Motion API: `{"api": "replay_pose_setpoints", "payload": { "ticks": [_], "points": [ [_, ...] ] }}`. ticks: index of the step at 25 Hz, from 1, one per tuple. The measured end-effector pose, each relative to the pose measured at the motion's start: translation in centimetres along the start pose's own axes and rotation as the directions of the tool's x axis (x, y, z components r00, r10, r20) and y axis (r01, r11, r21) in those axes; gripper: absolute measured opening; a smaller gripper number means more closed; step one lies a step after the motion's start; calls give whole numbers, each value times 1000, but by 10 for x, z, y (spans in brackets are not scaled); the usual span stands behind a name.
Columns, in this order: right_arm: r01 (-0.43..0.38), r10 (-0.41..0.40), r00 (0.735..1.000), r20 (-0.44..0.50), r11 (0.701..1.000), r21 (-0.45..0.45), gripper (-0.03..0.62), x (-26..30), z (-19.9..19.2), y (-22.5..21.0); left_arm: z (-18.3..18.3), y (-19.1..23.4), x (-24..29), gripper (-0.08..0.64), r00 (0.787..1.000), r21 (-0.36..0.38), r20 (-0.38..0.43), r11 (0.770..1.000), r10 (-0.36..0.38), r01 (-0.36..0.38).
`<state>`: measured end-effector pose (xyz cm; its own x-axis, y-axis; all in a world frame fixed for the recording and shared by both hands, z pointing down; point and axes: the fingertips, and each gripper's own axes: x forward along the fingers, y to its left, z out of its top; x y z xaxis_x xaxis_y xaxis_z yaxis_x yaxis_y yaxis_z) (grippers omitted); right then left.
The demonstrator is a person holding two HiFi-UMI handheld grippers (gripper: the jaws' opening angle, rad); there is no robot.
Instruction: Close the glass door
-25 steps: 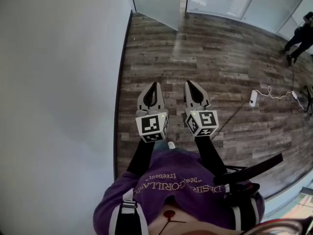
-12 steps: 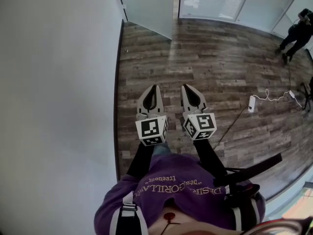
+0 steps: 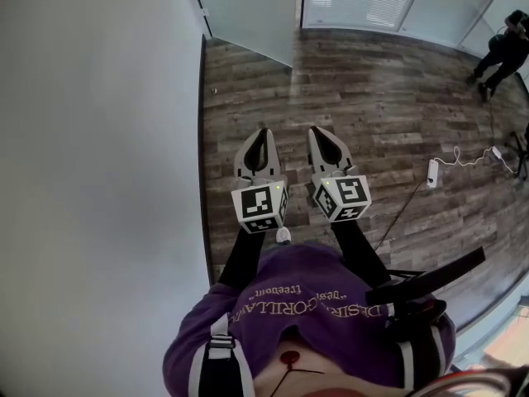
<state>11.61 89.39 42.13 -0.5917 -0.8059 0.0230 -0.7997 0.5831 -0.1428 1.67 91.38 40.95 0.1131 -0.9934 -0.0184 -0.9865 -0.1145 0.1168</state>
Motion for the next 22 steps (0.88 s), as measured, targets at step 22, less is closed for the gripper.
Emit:
{"api": "replay_pose_setpoints", "payload": {
  "ticks": [22],
  "points": [
    [-15, 15, 999, -28, 1000, -4, -9, 137, 3, -76, -17, 44, 143, 0, 998, -47, -29, 997, 52, -53]
  ]
}}
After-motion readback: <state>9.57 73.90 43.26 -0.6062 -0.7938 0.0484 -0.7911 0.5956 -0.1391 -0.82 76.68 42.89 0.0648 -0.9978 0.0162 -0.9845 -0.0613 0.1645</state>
